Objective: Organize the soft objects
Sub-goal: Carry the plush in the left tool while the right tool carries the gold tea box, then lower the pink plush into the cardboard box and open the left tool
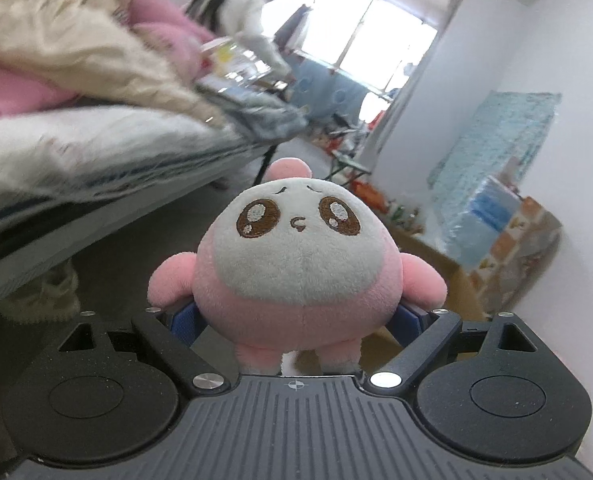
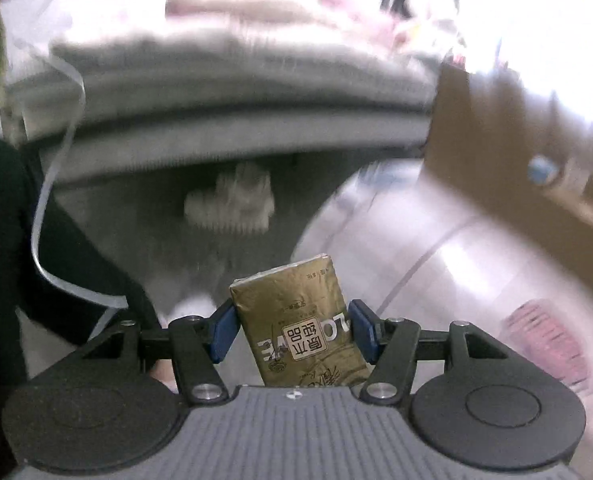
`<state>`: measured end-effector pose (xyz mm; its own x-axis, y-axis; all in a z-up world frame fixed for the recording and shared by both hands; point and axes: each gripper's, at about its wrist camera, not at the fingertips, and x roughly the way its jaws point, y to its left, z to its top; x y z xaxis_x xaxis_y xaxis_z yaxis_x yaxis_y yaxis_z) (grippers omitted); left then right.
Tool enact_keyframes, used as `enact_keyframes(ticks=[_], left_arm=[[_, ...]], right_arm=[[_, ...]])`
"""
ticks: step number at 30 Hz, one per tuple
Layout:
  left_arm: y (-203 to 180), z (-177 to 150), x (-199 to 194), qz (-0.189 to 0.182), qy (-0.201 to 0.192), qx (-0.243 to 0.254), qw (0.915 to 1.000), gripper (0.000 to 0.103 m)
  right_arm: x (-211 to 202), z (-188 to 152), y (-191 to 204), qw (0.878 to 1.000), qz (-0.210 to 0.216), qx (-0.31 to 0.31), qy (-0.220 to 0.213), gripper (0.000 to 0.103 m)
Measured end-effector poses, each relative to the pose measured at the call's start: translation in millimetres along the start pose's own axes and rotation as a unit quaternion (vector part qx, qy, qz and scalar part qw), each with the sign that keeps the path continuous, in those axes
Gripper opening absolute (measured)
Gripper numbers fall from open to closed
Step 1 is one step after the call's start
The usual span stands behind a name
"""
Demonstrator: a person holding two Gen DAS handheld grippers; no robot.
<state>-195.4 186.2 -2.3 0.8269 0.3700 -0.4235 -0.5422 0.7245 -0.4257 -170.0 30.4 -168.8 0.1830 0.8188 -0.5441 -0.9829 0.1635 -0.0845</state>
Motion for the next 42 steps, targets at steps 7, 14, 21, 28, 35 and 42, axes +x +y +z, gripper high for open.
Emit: enact_keyframes(ticks=[7,14,21,28,35,42], left_arm=[[-70,17,-30,-0.03,-0.027,0.043,0.9983,0.091],[-136,36,-31,-0.082,-0.02,0.071,0.9939,0.091],[-180,60,6,-0.124,0.006,0.076,0.9893,0.091],[-209,82,69,-0.14,0.052,0.093,0.9844,0.091],[-224,84,182,-0.114,0.149,0.094,0.9777,0.091],[-209,57,311,-0.063,0.271,0.084,0.9569,0.091]], right_arm=[[-95,35,-31,0.993,-0.007,0.04,-0.113,0.037],[-185,82,-108,0.978,-0.036,0.095,-0.184,0.037],[-263,131,-181,0.962,-0.084,0.119,-0.232,0.037],[-273,176,-262,0.95,-0.114,0.175,-0.233,0.037],[-201,206,-367,0.942,-0.097,0.274,-0.166,0.037],[-107,201,-446,0.93,-0.069,0.356,-0.06,0.037]])
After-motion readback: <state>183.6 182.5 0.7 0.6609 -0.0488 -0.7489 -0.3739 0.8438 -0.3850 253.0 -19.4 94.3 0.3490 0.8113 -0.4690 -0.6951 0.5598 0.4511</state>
